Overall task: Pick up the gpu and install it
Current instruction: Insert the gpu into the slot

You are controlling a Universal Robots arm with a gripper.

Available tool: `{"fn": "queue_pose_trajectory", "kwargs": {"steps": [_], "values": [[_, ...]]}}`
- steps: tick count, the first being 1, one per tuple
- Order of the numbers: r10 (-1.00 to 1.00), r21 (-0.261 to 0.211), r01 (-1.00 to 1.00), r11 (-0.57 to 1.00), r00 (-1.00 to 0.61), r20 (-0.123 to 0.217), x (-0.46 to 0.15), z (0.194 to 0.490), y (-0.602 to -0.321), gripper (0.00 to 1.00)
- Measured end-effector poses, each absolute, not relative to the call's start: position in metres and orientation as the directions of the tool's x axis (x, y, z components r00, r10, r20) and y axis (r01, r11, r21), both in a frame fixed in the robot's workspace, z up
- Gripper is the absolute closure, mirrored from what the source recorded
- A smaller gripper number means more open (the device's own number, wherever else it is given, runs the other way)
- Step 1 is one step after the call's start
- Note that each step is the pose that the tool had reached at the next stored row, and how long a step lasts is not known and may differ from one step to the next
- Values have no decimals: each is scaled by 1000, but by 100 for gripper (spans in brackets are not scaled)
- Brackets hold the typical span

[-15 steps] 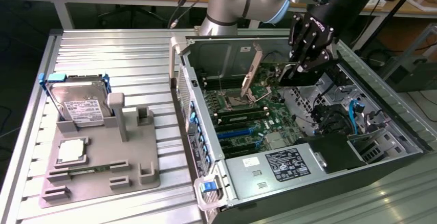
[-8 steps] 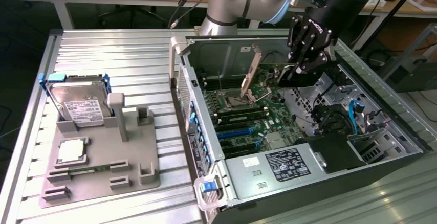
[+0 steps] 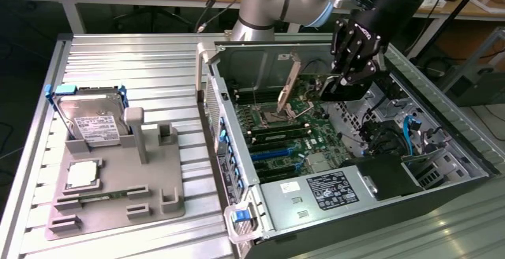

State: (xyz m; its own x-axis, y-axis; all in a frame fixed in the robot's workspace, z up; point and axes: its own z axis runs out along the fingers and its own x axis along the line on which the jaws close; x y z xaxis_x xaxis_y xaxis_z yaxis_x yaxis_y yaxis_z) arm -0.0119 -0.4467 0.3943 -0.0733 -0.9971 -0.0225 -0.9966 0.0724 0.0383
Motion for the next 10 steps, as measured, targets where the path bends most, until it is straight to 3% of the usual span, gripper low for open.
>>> {"fn": "queue_pose_trajectory", "kwargs": {"steps": [10], "values": [[-997,38,-997,72,-73,-22,-12,391,-446,73]]}}
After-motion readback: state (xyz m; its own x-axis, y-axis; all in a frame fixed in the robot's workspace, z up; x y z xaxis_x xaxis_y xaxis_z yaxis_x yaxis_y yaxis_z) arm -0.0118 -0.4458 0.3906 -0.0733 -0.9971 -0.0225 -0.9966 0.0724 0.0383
